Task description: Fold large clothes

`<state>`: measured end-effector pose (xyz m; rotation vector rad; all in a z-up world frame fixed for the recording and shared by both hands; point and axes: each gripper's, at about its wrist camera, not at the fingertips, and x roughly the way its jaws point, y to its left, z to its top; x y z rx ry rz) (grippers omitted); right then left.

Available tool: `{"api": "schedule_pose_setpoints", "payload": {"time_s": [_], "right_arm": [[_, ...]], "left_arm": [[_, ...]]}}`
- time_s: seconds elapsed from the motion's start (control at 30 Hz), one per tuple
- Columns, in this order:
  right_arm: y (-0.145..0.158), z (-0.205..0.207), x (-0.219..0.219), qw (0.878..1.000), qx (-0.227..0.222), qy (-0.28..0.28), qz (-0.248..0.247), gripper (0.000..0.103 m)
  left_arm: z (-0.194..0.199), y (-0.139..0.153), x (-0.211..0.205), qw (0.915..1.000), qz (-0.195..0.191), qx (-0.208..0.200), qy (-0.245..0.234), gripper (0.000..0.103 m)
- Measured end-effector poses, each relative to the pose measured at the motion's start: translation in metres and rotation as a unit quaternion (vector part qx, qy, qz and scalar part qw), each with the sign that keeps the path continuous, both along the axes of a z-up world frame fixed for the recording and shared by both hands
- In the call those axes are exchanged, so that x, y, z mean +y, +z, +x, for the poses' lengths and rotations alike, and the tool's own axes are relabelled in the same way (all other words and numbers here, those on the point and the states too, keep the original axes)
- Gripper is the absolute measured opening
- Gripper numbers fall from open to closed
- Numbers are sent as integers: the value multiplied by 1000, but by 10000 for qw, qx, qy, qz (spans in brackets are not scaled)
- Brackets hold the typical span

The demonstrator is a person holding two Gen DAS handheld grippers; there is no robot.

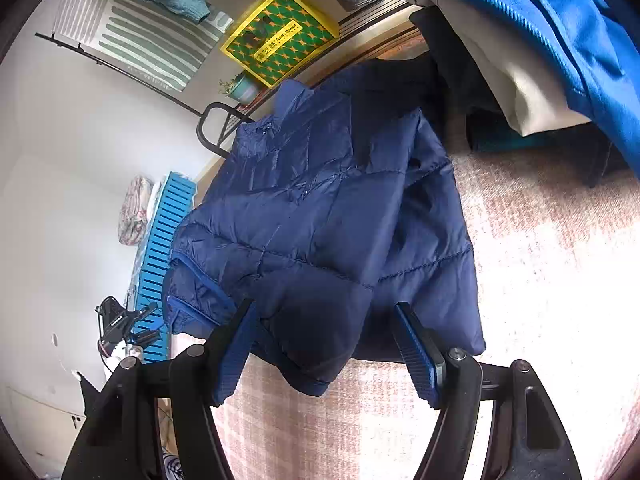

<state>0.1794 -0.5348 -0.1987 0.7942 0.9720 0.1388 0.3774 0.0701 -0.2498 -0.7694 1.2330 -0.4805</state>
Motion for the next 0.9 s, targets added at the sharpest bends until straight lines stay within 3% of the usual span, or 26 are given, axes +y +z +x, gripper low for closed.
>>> {"api": "schedule_pose_setpoints", "payload": {"time_s": [0.13,0.17,0.2,0.23,0.27,0.37,0.43,0.67,0.9], "right_arm": [[-4,1,4,9999,-9,68,121,68],[-5,2,6,9999,-1,118,117,65],[-4,5,9,9998,-2,183,118,62],[-4,7,11,9996,-3,266,115,53],[-2,10,15,9994,-3,352,66,35],[11,17,24,9977,-43,468,-484,14],[24,22,27,9951,-129,486,-856,8],[67,56,11,9867,-614,212,-1491,3],[80,116,-13,9780,-684,-89,-1970,3]], "left_arm": [[0,-7,-10,9998,-159,86,-62,51],[-1,-7,-13,9998,-164,58,-103,46],[-2,-5,-17,9997,-139,23,-181,27],[-1,-3,-22,9996,-61,-15,-269,9],[-1,0,-24,9995,16,-86,-295,7],[2,19,-28,9984,203,-456,-278,4],[7,32,-29,9972,248,-676,-220,3],[45,67,-29,9939,272,-1068,33,2],[109,65,-46,9923,486,-1108,257,2]]}}
